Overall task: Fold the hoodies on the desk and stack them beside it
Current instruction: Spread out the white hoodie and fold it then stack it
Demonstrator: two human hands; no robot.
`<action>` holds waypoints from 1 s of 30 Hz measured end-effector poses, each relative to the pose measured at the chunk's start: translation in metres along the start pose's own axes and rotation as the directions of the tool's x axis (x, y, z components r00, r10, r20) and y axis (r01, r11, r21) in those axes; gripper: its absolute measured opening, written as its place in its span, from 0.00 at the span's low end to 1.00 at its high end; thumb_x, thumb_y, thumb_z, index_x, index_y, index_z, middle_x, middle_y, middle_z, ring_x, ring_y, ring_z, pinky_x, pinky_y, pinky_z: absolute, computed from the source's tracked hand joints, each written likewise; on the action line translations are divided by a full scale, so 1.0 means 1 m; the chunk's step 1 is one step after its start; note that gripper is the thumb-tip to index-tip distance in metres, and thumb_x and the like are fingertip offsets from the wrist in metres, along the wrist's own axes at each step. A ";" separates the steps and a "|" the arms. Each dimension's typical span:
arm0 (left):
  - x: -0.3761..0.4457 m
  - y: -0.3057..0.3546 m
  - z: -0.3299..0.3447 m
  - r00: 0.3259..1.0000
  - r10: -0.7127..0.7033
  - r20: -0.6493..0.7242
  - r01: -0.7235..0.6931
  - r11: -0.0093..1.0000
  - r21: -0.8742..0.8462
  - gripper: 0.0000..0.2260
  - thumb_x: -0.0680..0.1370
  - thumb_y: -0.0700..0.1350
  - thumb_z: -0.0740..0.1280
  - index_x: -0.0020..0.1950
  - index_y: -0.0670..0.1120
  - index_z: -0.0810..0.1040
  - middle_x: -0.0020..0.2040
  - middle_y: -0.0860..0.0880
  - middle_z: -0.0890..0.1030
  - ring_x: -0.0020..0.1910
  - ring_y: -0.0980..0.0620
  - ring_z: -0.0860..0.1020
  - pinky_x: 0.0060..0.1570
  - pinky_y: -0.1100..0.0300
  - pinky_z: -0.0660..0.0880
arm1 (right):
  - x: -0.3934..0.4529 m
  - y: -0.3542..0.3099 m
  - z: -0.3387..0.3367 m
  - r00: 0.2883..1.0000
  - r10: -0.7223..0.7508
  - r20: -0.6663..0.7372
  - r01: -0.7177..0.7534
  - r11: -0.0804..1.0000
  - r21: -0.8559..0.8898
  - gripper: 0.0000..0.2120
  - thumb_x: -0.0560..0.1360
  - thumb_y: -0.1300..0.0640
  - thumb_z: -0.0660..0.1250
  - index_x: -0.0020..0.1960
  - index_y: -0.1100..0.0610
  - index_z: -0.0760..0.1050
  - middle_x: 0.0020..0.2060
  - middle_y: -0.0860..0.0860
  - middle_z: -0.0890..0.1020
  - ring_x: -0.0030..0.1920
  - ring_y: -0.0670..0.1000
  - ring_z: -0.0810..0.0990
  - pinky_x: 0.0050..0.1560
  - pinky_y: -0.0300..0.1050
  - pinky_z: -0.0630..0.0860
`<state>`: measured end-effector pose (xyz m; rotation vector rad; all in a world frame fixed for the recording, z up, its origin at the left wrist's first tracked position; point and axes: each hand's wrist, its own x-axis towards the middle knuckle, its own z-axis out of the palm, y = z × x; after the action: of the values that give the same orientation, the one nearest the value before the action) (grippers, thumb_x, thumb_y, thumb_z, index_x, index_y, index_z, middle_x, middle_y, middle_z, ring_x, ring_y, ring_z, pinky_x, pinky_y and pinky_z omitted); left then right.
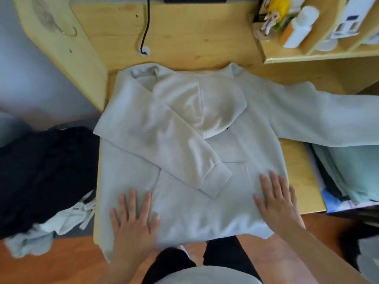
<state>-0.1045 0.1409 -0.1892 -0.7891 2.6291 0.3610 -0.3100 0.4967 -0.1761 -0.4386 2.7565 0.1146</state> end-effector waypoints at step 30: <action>-0.054 0.264 -0.050 0.966 -0.216 0.140 0.255 0.737 -0.626 0.25 0.78 0.48 0.68 0.75 0.47 0.72 0.72 0.45 0.74 0.70 0.44 0.74 0.71 0.53 0.67 | 0.099 0.283 -0.215 0.829 0.361 0.428 -0.073 -0.688 0.722 0.31 0.76 0.64 0.71 0.76 0.57 0.65 0.65 0.55 0.77 0.61 0.56 0.78 0.57 0.47 0.76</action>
<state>-0.2270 0.3636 -0.0855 -1.2800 2.2924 1.2303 -0.5572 0.7084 -0.0027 1.0617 1.3758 -2.3461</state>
